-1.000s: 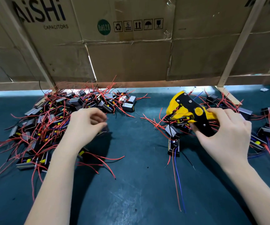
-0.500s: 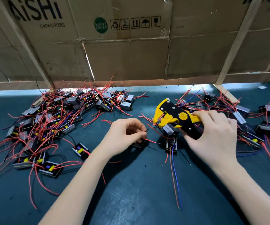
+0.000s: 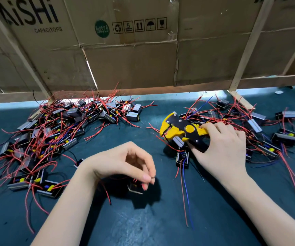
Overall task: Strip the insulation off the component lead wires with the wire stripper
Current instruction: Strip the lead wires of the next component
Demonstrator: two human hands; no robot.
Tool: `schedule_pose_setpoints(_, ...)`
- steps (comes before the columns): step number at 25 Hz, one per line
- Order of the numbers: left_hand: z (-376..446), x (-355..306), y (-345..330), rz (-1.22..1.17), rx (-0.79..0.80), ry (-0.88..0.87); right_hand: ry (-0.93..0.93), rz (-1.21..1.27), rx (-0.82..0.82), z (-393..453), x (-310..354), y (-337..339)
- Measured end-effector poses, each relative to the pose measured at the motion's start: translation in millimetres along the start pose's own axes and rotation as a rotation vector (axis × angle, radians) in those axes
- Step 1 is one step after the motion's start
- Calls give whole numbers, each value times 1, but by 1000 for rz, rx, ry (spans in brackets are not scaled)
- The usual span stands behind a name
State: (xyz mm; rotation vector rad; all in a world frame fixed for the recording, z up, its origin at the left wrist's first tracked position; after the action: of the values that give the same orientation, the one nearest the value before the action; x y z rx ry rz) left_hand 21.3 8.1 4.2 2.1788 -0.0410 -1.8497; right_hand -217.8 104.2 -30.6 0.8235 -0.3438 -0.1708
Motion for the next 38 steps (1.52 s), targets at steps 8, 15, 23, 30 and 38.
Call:
schedule_pose_setpoints(8, -6, -3, -1, -22, 185, 99, 56, 1202, 1055, 7, 4, 50)
schedule_pose_setpoints(15, 2, -1, -4, 46, 189, 87, -242, 1234, 944, 6, 29, 15)
schedule_pose_setpoints(23, 13, 6, -5, 68, 15, 104, -470, 1134, 517, 23, -2, 12)
schedule_pose_setpoints(30, 35, 15, -8, 185, -438, 13, -146, -18, 137, 16, -17, 23)
schedule_pose_setpoints(38, 56, 14, -28, 631, -385, 74, -253, 776, 426, 20, -19, 31)
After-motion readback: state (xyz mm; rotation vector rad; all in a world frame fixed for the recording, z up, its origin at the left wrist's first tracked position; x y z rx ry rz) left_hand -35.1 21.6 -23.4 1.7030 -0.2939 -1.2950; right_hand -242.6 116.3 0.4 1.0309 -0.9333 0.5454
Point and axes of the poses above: each hand's wrist, its own z-axis towards the middle knuckle, its own y-axis out of the back of the hand, x = y × z, the point moved 1 cm from there along z, towards the middle knuckle, and after that the axes turned 2 degrees about z, right-handed, at the moved point
